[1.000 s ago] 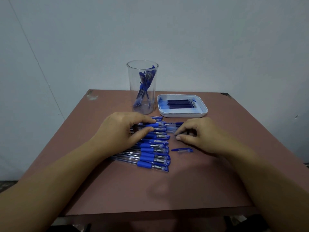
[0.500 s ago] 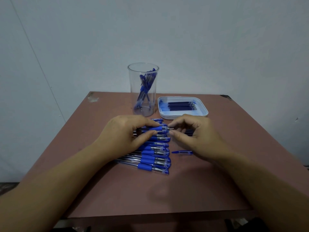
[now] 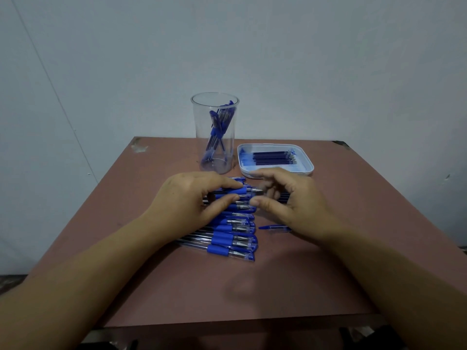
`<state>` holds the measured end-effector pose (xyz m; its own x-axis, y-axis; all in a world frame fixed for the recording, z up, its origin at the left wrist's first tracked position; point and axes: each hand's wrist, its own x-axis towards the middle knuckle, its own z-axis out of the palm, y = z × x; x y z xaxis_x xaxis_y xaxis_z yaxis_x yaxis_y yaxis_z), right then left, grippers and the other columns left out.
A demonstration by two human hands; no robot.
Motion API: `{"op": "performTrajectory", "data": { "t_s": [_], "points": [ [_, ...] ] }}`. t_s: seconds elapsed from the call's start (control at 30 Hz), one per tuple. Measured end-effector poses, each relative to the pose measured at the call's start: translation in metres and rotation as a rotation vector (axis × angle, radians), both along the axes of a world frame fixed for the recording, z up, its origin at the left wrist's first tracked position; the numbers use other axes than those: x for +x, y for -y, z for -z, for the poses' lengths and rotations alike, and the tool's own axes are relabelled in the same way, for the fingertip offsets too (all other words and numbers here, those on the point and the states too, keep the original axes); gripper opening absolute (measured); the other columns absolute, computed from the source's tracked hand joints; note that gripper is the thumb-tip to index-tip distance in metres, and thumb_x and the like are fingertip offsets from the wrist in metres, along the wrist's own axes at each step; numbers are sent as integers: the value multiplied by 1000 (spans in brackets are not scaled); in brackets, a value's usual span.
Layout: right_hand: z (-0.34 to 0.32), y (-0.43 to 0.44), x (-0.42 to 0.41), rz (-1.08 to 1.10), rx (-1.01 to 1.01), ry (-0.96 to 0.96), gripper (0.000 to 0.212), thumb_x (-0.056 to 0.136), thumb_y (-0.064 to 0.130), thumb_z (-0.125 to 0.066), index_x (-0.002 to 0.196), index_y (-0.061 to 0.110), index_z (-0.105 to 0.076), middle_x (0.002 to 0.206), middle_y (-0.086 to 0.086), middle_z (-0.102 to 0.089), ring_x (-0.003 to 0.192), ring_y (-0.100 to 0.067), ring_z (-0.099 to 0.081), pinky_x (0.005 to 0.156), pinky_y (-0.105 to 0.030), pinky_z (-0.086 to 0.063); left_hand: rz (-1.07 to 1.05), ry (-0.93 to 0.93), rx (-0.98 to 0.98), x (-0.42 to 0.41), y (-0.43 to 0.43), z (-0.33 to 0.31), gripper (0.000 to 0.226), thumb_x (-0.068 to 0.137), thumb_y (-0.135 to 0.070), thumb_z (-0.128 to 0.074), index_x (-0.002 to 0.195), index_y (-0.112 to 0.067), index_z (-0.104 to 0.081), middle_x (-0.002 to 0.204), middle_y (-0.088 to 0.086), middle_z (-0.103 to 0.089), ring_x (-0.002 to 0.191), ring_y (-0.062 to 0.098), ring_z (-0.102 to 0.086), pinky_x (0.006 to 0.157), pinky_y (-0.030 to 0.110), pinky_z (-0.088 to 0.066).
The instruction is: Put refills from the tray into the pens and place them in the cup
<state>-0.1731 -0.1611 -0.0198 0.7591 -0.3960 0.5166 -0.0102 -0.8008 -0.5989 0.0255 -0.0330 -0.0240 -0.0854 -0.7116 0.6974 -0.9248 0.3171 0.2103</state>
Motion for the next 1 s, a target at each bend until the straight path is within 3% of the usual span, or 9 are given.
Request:
{"op": "performTrajectory", "data": {
  "t_s": [0.1, 0.2, 0.37, 0.5, 0.6, 0.7, 0.83, 0.9, 1.0],
  "points": [
    [1, 1, 0, 35, -103, 18, 28, 85, 18, -74, 106, 31, -61, 87, 14, -61, 75, -13, -58, 67, -28, -52, 0, 3, -4, -1, 0, -1, 29, 90, -40, -62, 111, -23, -73, 93, -10, -74, 75, 5, -67, 65, 30, -57],
    [1, 3, 1, 53, -174, -12, 11, 89, 23, -68, 100, 23, -67, 87, 13, -63, 77, -12, -59, 67, -27, -49, -2, 12, 4, 0, -1, -1, 30, 90, -41, -61, 111, -24, -72, 94, -9, -74, 76, 6, -68, 65, 31, -58],
    [1, 1, 0, 35, -134, 17, 30, 87, 28, -71, 115, 30, -63, 89, 12, -64, 76, -14, -60, 68, -25, -52, -1, 3, -2, 0, -1, -1, 30, 91, -42, -60, 112, -24, -72, 93, -9, -74, 77, 6, -68, 65, 31, -57],
    [1, 1, 1, 45, -217, 6, 12, 89, 25, -68, 101, 21, -68, 86, 14, -63, 77, -9, -59, 67, -26, -49, 0, 24, 2, -1, -1, -1, 30, 90, -41, -60, 111, -24, -72, 92, -8, -74, 75, 7, -68, 64, 31, -58],
    [2, 3, 1, 41, -213, -4, 22, 92, 36, -61, 105, 21, -70, 87, 12, -67, 77, -8, -61, 67, -26, -50, -1, 28, 2, -1, -1, -1, 29, 90, -41, -61, 111, -25, -72, 92, -9, -74, 75, 6, -68, 63, 31, -57],
    [2, 0, 0, 37, -156, 8, 31, 85, 32, -72, 114, 25, -64, 88, 12, -64, 72, -14, -60, 66, -26, -52, 2, 21, 3, -1, -1, -1, 29, 90, -41, -61, 112, -25, -72, 93, -8, -74, 76, 6, -68, 64, 31, -58],
    [1, 1, 2, 53, -245, -6, 12, 91, 27, -66, 99, 19, -68, 85, 10, -64, 75, -9, -59, 66, -27, -48, -5, 34, 5, 0, -1, 0, 29, 90, -41, -61, 111, -26, -72, 92, -10, -74, 76, 5, -67, 64, 28, -57],
    [2, 2, 1, 47, -242, -14, 18, 93, 32, -62, 103, 19, -70, 86, 9, -67, 77, -7, -60, 67, -25, -48, -7, 31, 9, 0, -1, 1, 29, 89, -42, -61, 111, -26, -72, 93, -10, -74, 78, 5, -68, 64, 29, -57],
    [1, 0, -1, 49, -179, -16, 32, 86, 31, -71, 117, 24, -64, 86, 15, -62, 73, -11, -59, 66, -20, -50, 0, 19, 8, -1, -1, 0, 29, 90, -42, -61, 111, -26, -72, 92, -9, -74, 77, 5, -68, 65, 30, -57]
  ]
}}
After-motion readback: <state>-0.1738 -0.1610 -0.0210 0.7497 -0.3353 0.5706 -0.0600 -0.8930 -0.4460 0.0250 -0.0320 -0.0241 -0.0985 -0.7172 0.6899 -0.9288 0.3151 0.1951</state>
